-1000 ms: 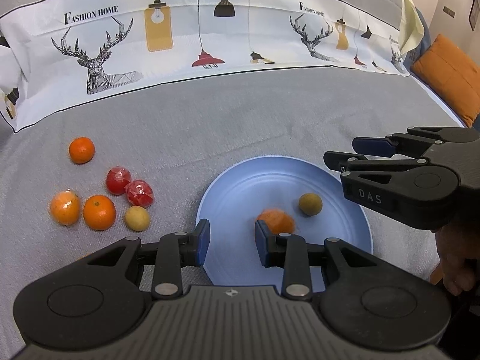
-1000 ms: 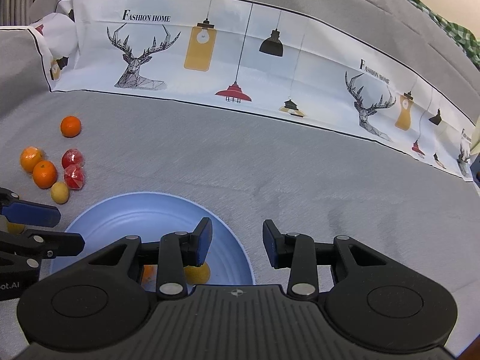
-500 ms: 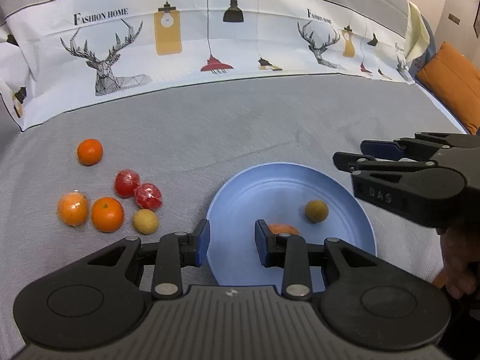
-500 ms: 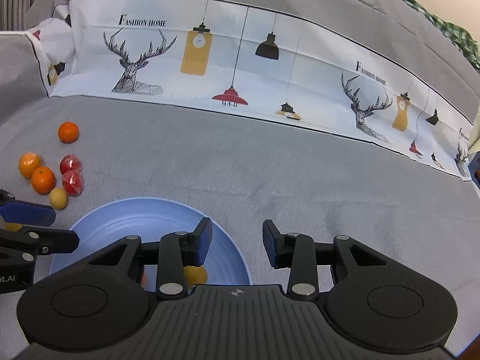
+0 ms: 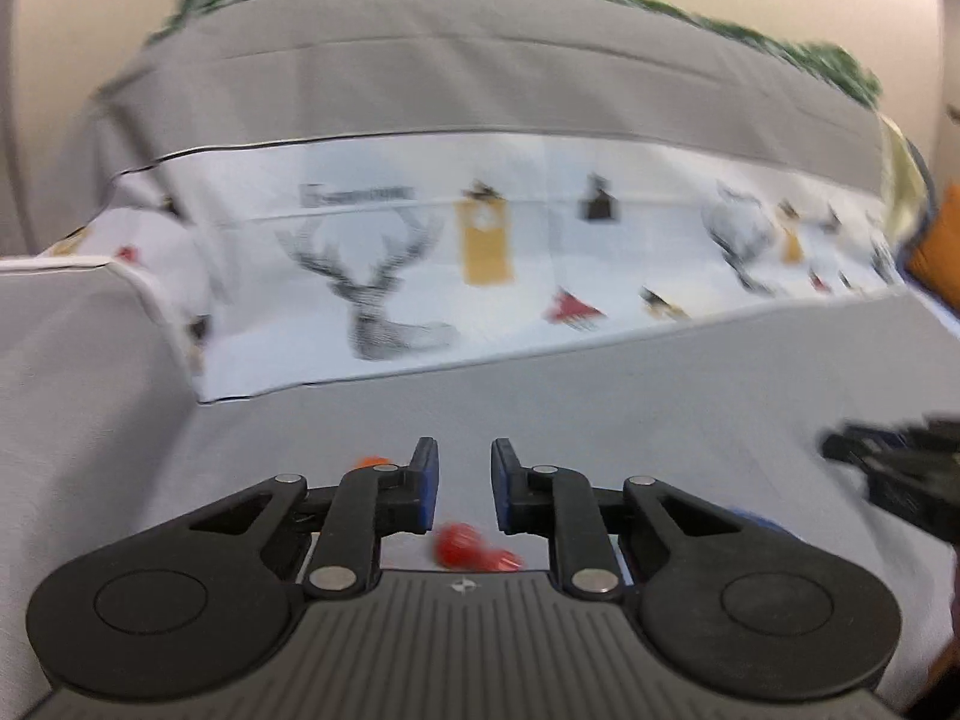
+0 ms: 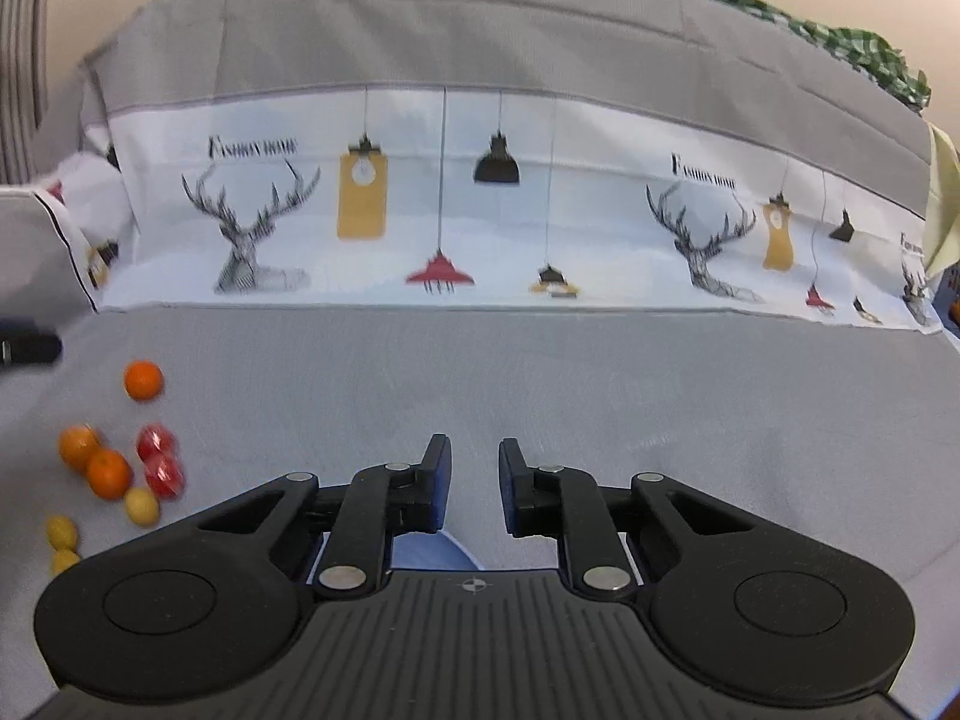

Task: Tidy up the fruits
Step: 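Move both open grippers back to the fruit cluster, then close right gripper on another yellow fruit while left gripper grasps a wrapped mandarin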

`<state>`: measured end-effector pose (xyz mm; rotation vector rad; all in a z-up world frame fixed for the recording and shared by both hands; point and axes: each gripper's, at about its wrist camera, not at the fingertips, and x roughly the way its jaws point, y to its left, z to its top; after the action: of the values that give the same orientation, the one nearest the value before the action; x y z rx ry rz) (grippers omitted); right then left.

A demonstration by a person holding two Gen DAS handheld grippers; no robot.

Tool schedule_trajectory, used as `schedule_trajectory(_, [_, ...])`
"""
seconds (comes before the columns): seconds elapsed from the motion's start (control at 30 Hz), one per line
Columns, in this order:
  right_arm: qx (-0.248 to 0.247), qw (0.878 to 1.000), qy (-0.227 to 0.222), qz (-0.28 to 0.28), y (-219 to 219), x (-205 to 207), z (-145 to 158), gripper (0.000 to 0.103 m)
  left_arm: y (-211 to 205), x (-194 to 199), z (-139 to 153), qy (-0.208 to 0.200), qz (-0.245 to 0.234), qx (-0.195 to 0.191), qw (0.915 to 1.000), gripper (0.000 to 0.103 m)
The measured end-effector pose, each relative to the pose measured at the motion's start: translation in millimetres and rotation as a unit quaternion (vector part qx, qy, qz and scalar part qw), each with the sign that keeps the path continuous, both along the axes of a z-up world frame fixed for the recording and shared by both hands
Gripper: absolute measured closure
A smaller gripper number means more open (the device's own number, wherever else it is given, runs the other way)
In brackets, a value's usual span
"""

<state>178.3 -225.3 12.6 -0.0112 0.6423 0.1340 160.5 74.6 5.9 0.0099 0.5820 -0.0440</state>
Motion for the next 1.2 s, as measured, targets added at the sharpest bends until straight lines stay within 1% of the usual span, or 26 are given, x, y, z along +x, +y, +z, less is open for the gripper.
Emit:
schedule_trajectory(0.03, [0.006, 1.0, -0.006, 0.005, 0.6, -1.0, 1.7, 0.085, 14.4, 2.9, -0.7, 0.003, 0.014, -0.015, 0.9998, 0.083])
schedule_trajectory(0.1, [0.016, 1.0, -0.011, 0.014, 2.5, -1.0, 3.9, 0.085, 46.3, 6.2, -14.4, 0.022, 0.054, -0.062, 0.9964, 0.083])
schedule_trajectory(0.13, [0.02, 1.0, -0.013, 0.02, 4.8, -0.8, 4.7, 0.085, 62.7, 10.8, -23.8, 0.053, 0.085, -0.102, 0.9898, 0.083])
schedule_trajectory(0.17, [0.024, 0.999, -0.013, 0.028, 7.8, -0.7, 5.1, 0.085, 78.8, 14.3, -29.0, 0.07, 0.11, -0.138, 0.9818, 0.083])
schedule_trajectory(0.23, [0.03, 0.999, -0.008, 0.042, 15.4, 0.3, 4.5, 0.085, 99.8, 18.3, -34.8, 0.084, 0.142, -0.179, 0.9699, 0.083])
schedule_trajectory(0.27, [0.036, 0.998, -0.003, 0.051, 20.6, 1.5, 3.5, 0.085, 107.3, 21.1, -41.0, 0.099, 0.151, -0.202, 0.9628, 0.083])
schedule_trajectory(0.33, [0.045, 0.996, 0.007, 0.071, 31.9, 4.0, 1.3, 0.085, 114.6, 26.2, -49.6, 0.121, 0.162, -0.226, 0.9529, 0.083])
schedule_trajectory(0.4, [0.055, 0.994, 0.017, 0.093, 46.0, 4.2, 0.0, 0.085, 116.0, 31.8, -54.9, 0.133, 0.168, -0.231, 0.9489, 0.083])
schedule_trajectory(0.47, [0.066, 0.991, 0.028, 0.116, 63.0, 7.6, -1.8, 0.085, 113.6, 36.5, -58.8, 0.143, 0.162, -0.234, 0.948, 0.083])
schedule_trajectory(0.6, [0.078, 0.983, 0.052, 0.16, 97.2, 11.6, -8.4, 0.085, 106.0, 41.9, -67.7, 0.158, 0.143, -0.213, 0.9534, 0.077])
schedule_trajectory(0.67, [0.075, 0.979, 0.063, 0.177, 114.1, 11.0, -13.2, 0.085, 100.9, 45.0, -70.9, 0.165, 0.136, -0.201, 0.9561, 0.067])
schedule_trajectory(0.73, [0.073, 0.978, 0.067, 0.186, 128.6, 11.2, -17.6, 0.085, 96.9, 47.2, -73.5, 0.168, 0.133, -0.193, 0.9574, 0.062])
schedule_trajectory(0.77, [0.073, 0.977, 0.07, 0.19, 135.2, 12.3, -20.1, 0.085, 95.6, 48.9, -75.1, 0.17, 0.132, -0.19, 0.9579, 0.061])
schedule_trajectory(0.97, [0.078, 0.971, 0.12, 0.19, 161.4, 27.1, -44.1, 0.083, 90.0, 57.6, -85.7, 0.189, 0.124, -0.185, 0.9565, 0.058])
schedule_trajectory(1.17, [0.068, 0.969, 0.154, 0.181, 178.7, 40.5, -67.5, 0.083, 86.0, 63.9, -90.7, 0.192, 0.123, -0.174, 0.9579, 0.057])
schedule_trajectory(1.2, [0.063, 0.97, 0.153, 0.178, 180.3, 41.3, -69.6, 0.077, 85.1, 65.1, -91.7, 0.194, 0.122, -0.174, 0.9578, 0.057])
